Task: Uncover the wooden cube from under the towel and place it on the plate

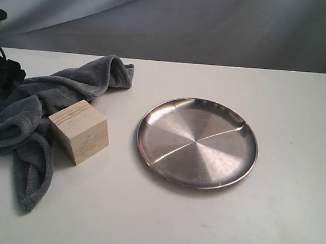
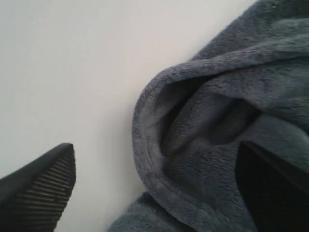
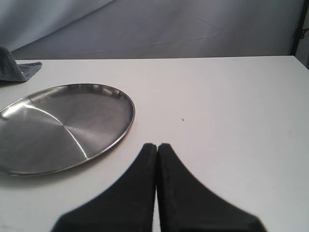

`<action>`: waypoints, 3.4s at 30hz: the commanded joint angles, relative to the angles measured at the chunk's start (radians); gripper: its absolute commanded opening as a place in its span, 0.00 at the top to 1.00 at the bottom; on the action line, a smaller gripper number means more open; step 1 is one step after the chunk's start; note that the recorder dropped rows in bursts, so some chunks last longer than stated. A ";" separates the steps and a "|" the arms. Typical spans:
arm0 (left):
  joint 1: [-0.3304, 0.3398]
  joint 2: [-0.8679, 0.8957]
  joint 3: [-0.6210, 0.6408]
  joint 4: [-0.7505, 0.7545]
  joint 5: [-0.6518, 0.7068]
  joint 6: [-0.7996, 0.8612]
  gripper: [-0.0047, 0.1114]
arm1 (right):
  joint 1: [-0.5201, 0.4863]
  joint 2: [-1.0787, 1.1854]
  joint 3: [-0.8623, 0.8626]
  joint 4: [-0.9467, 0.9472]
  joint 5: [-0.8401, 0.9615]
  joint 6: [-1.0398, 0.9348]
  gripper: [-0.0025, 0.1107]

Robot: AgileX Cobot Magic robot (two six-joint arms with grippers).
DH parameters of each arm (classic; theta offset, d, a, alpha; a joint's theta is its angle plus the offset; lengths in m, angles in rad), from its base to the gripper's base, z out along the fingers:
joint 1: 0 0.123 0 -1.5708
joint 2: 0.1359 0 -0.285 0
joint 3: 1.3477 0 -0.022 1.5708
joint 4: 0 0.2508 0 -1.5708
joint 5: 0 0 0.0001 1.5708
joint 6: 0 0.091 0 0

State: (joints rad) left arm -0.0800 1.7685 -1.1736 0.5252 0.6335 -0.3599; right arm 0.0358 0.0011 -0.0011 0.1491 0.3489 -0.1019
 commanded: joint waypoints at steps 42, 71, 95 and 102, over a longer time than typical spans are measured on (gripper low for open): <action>-0.308 0.165 -0.374 -0.446 0.524 0.495 0.55 | 0.004 -0.001 0.001 0.001 0.001 0.003 0.98; -0.308 0.269 -0.374 -0.436 0.362 0.495 0.13 | 0.004 -0.001 0.001 0.001 0.001 0.003 0.98; -0.308 0.338 -0.372 -0.483 0.394 0.493 0.13 | 0.004 -0.001 0.001 0.001 0.001 0.003 0.98; -0.308 0.368 -0.372 -0.485 0.392 0.500 0.13 | 0.004 -0.001 0.001 0.001 0.001 0.003 0.98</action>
State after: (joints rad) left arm -0.3833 2.1337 -1.5459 0.0496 1.0319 0.1411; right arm 0.0358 0.0011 -0.0011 0.1491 0.3489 -0.1019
